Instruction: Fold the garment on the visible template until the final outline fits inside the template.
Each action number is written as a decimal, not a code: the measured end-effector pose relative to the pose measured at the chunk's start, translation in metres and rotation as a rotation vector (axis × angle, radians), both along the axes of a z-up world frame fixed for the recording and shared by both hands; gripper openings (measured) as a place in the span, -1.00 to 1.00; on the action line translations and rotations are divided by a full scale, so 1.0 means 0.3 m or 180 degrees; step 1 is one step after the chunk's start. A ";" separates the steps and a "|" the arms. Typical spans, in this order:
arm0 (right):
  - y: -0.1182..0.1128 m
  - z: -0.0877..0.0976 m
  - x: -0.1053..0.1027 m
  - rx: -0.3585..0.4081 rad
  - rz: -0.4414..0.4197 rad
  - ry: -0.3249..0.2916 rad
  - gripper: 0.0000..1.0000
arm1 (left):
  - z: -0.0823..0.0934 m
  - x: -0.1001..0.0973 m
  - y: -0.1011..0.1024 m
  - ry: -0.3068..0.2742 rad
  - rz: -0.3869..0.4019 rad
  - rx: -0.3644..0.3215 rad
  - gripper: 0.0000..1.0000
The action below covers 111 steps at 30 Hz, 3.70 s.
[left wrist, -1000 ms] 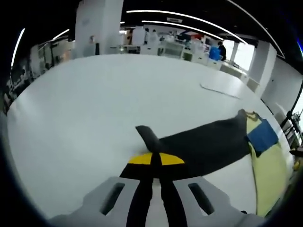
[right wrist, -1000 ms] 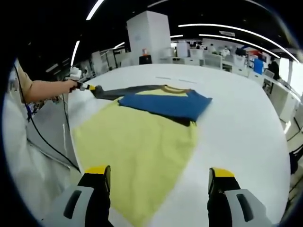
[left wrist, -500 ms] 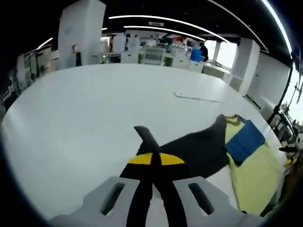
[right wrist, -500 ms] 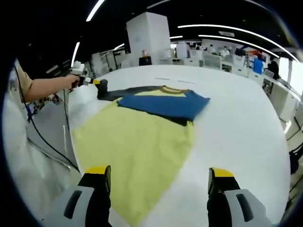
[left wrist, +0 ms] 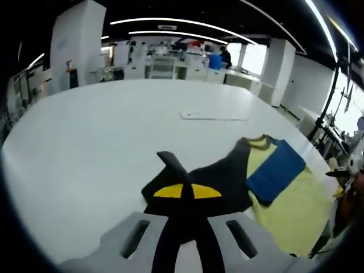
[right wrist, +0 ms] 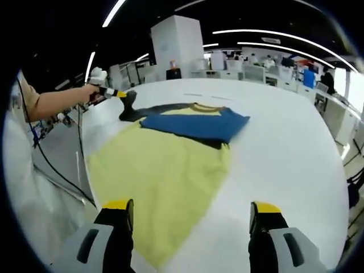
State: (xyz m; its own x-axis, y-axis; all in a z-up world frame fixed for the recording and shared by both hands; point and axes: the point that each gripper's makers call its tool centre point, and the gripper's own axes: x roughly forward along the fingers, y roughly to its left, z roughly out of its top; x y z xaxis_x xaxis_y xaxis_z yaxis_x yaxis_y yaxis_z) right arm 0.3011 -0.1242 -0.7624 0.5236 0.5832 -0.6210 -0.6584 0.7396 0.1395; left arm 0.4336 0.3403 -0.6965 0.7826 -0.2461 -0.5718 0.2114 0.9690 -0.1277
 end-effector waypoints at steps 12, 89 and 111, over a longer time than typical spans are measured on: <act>-0.006 0.007 -0.002 0.0021 -0.0002 -0.0013 0.65 | 0.019 0.027 -0.120 0.0043 -0.0272 -0.0028 -0.99; -0.037 -0.034 -0.020 0.0090 -0.0072 0.0051 0.64 | 0.072 0.166 -0.773 0.0085 -0.1660 -0.0049 -1.00; -0.048 -0.052 -0.024 0.0104 -0.0103 0.0085 0.64 | 0.113 0.199 -0.969 0.0009 -0.1905 -0.0179 -1.00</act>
State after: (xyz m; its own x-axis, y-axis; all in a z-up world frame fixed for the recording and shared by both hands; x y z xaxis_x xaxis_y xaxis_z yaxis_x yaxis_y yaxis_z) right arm 0.2940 -0.1386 -0.7780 0.5261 0.5864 -0.6159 -0.6299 0.7553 0.1810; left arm 0.4932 0.0497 -0.6628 0.4972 -0.6734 -0.5471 0.7177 0.6736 -0.1768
